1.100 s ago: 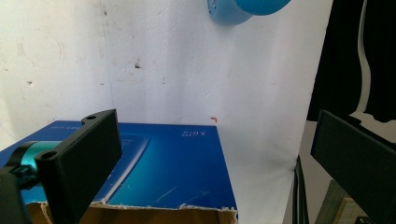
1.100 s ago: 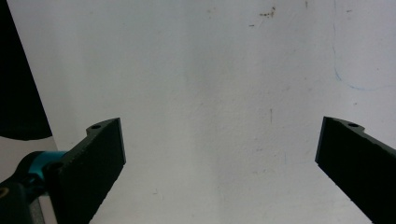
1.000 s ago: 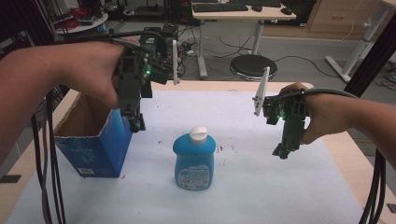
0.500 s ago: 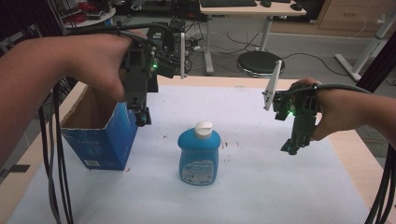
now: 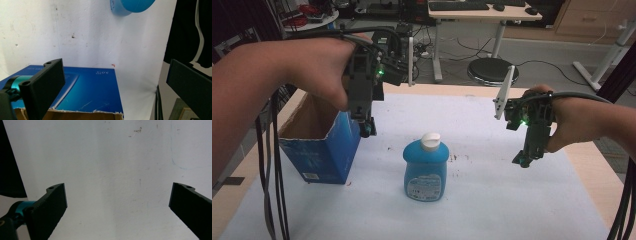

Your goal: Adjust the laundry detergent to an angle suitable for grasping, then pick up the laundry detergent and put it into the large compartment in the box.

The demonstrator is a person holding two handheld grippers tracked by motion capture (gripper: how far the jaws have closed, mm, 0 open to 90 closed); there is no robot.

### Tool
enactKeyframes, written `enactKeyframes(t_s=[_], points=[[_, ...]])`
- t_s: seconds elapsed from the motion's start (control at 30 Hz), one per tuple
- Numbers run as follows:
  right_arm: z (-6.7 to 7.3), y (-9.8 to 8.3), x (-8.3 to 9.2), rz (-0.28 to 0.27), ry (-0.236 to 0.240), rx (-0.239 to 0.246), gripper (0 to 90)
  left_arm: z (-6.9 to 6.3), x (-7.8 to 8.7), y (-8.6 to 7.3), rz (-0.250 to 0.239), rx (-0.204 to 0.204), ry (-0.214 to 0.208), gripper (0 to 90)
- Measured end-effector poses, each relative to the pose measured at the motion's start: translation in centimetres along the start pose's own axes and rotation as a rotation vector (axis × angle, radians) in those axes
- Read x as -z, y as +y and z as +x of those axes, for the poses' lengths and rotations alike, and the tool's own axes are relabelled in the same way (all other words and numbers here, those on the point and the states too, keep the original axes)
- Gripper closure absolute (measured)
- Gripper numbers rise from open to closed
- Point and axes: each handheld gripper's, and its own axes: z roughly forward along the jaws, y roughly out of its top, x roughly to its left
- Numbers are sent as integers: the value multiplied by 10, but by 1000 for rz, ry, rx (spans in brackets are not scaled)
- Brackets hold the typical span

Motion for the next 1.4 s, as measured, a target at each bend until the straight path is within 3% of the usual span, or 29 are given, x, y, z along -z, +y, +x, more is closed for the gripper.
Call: enactKeyframes(t_s=[0.7, 1.03, 1.23, 1.33, 1.4], points=[[-2, -5, 3, 2, -6, -12, 5, 3, 2, -5, -16, -5, -5, 17], [4, -5, 5, 9, -21, -15, 6, -11, 1, 2, -35, -27, 10, 17], [6, -6, 7, 5, -30, -7, 6, -18, 6, 3, -81, 3, 35, 17], [6, -6, 7, 5, -32, -12, 6, -20, 7, 4, -95, 6, 34, 17], [6, -7, 8, 4, -36, -12, 6, -23, 5, 7, -123, 0, 12, 17]])
